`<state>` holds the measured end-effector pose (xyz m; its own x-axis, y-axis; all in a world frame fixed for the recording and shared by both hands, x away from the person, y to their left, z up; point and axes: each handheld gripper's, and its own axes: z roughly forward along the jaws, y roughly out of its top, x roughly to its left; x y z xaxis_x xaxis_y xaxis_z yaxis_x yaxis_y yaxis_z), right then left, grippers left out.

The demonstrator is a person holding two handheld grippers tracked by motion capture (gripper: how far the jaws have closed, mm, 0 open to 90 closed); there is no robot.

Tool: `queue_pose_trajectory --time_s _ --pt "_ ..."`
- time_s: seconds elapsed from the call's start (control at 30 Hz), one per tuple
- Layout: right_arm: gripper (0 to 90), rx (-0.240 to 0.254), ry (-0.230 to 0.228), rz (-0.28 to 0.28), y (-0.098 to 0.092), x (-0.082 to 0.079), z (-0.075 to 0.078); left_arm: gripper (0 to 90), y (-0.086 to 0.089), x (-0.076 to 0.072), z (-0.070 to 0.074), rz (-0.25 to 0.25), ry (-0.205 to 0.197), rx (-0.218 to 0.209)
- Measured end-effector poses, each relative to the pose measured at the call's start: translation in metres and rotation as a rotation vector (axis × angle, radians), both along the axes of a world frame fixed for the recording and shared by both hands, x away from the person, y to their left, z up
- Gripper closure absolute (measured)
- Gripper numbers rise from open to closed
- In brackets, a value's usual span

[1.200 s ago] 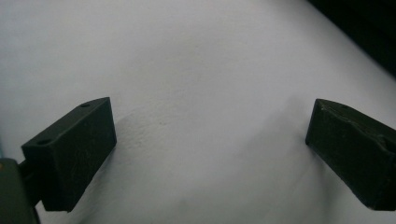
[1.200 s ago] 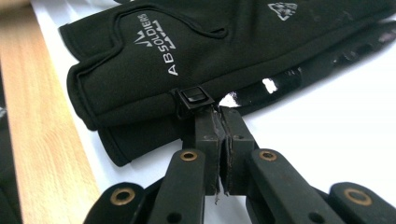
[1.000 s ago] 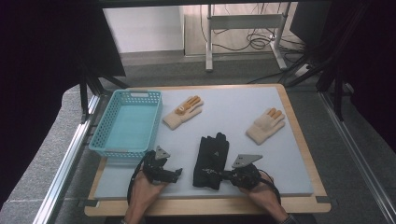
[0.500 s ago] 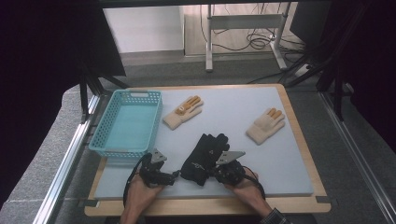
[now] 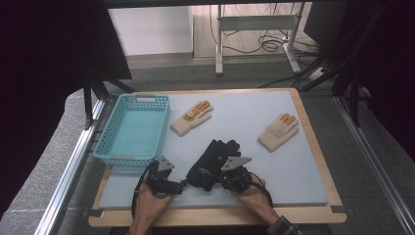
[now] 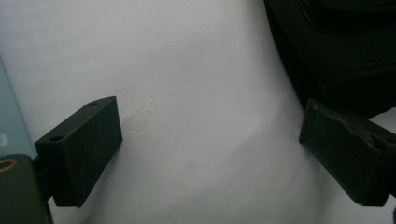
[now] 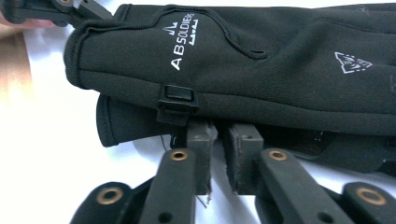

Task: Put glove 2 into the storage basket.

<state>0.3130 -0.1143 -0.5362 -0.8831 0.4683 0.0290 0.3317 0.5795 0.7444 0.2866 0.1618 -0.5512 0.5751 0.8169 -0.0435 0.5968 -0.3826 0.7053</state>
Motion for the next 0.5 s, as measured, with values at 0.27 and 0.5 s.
queue_pose_trajectory --time_s 0.27,0.5 --pt "66.7 0.010 -0.019 -0.019 -0.016 -0.004 0.012 5.9 0.000 0.000 0.000 0.000 0.002 -0.003" --pt "59.9 0.013 -0.029 -0.074 -0.040 0.001 0.017 5.9 0.000 0.000 0.000 0.000 0.002 -0.004"
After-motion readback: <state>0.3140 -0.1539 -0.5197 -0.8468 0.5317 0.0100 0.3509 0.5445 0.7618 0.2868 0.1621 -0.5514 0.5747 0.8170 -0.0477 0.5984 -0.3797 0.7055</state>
